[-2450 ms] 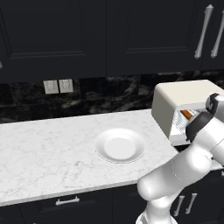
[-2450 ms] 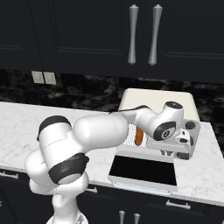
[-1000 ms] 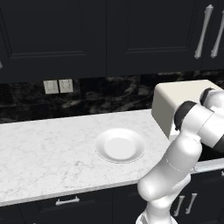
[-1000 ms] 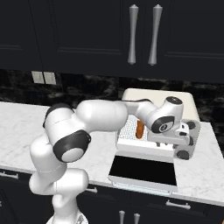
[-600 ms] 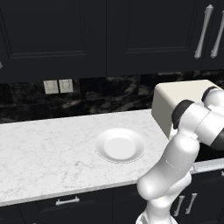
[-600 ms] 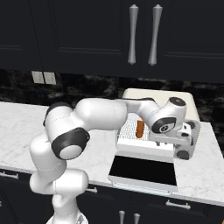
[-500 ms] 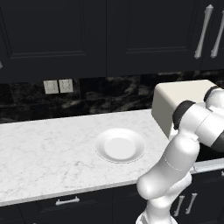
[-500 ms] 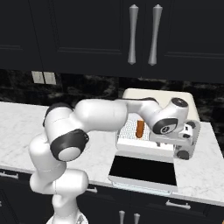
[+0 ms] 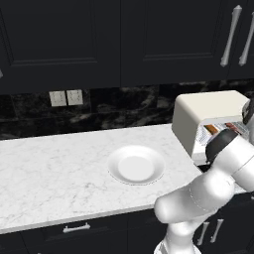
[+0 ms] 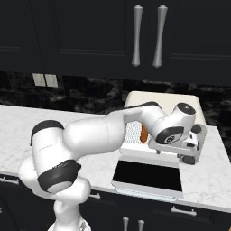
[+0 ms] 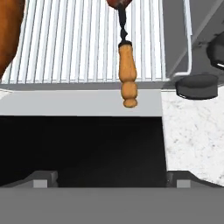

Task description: Pick up the kebab skewer and baguette bread, and place them inside the toaster oven. Close the toaster oven door and start by setting the timer.

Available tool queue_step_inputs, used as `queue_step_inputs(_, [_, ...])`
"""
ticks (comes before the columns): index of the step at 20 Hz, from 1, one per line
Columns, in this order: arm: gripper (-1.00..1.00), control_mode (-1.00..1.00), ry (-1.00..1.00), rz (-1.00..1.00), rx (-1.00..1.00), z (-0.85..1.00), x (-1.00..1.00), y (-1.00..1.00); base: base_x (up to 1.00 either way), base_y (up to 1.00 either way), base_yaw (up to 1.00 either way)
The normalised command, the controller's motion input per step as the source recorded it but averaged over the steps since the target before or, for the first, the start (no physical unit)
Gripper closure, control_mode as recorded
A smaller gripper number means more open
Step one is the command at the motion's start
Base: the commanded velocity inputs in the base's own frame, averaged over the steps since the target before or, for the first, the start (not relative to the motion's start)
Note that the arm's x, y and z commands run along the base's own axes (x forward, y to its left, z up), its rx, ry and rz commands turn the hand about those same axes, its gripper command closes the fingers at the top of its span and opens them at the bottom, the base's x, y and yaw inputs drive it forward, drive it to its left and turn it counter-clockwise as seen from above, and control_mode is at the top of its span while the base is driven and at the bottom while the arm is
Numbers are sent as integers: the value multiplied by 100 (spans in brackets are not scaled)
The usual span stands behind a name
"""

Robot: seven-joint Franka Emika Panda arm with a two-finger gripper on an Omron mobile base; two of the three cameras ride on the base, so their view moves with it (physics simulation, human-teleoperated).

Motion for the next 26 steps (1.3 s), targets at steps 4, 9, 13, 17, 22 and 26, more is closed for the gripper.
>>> queue_step_inputs(4, [-100,-100,-11,-1,-14,-10,-43,24,0,0,0])
queue_step_inputs(9, [-100,-100,-7,-9,-17,-25,-8,32,0,0,0])
queue_step_inputs(13, [-100,-100,0,-21,-9,-18,9,9,0,0,0])
queue_step_inputs(17, [-100,-100,0,-15,0,-6,1,0,0,0,0])
queue_step_inputs(22, [-100,-100,0,-12,0,0,7,0,0,0,0])
queue_step_inputs(26, [-100,-100,2,-6,3,0,30,0,0,0,0])
